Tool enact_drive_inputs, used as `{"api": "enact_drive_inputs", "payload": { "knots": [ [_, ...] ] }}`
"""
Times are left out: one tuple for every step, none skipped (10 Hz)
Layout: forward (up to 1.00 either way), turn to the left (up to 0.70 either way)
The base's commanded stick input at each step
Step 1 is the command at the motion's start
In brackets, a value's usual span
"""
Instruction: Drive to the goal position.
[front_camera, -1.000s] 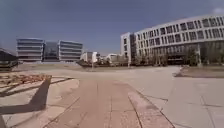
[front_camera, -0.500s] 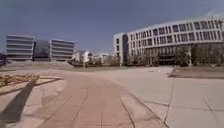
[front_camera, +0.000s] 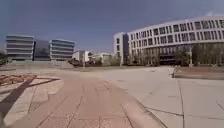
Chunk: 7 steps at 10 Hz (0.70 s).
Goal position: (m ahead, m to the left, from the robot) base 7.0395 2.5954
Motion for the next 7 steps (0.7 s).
{"api": "enact_drive_inputs", "payload": {
  "knots": [
    [0.70,0.32],
    [0.70,0.04],
    [0.70,0.01],
    [0.70,0.00],
    [0.70,0.00],
    [0.70,0.00],
    [0.70,0.00]
  ]
}}
